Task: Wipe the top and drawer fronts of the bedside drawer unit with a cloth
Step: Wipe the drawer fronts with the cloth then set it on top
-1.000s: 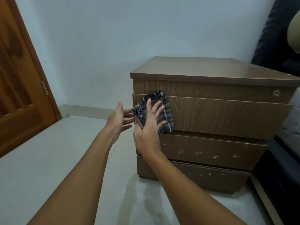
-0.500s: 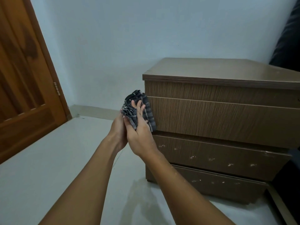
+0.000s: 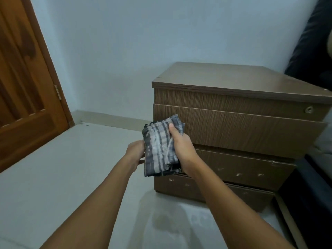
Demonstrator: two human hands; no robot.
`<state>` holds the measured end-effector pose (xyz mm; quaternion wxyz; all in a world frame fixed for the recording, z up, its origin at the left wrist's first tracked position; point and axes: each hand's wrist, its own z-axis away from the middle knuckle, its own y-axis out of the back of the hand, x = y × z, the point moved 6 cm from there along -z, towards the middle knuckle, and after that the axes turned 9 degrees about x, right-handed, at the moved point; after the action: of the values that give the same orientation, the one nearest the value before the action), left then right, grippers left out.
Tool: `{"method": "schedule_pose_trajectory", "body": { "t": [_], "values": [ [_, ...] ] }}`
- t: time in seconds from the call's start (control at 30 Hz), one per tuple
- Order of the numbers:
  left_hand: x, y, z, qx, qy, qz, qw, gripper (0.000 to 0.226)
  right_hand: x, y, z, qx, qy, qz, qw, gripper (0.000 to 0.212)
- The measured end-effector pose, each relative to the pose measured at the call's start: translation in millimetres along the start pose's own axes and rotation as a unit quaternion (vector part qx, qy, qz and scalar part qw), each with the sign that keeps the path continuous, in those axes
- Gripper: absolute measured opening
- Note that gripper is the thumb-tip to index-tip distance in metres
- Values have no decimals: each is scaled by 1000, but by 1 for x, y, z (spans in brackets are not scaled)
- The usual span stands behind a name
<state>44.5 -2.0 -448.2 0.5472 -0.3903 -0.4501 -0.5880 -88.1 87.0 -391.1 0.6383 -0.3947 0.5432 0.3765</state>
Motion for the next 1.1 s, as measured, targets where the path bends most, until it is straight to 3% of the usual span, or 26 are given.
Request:
{"method": "schedule_pose_trajectory", "body": {
  "t": [0.27,0.4,0.53,0.8,0.9,1.1],
  "values": [
    [-4,-25,5,57,-30,-32,997,40,-10,81,34,52,-129,-101,985,45],
    [-8,-31,3,90,-24,-14,996,34,-18,123,49,56,-165,-140,975,46],
    [-11,-36,-1,107,-15,-2,994,25,-22,161,55,56,-166,-143,974,51],
    [-11,-46,3,124,6,31,992,35,-20,194,51,110,-168,-202,959,45],
    [-12,-47,5,135,9,46,990,28,-24,198,51,112,-159,-206,959,47],
    [-18,-43,18,172,5,29,985,30,-41,201,68,82,-140,-108,981,48]
  ]
}}
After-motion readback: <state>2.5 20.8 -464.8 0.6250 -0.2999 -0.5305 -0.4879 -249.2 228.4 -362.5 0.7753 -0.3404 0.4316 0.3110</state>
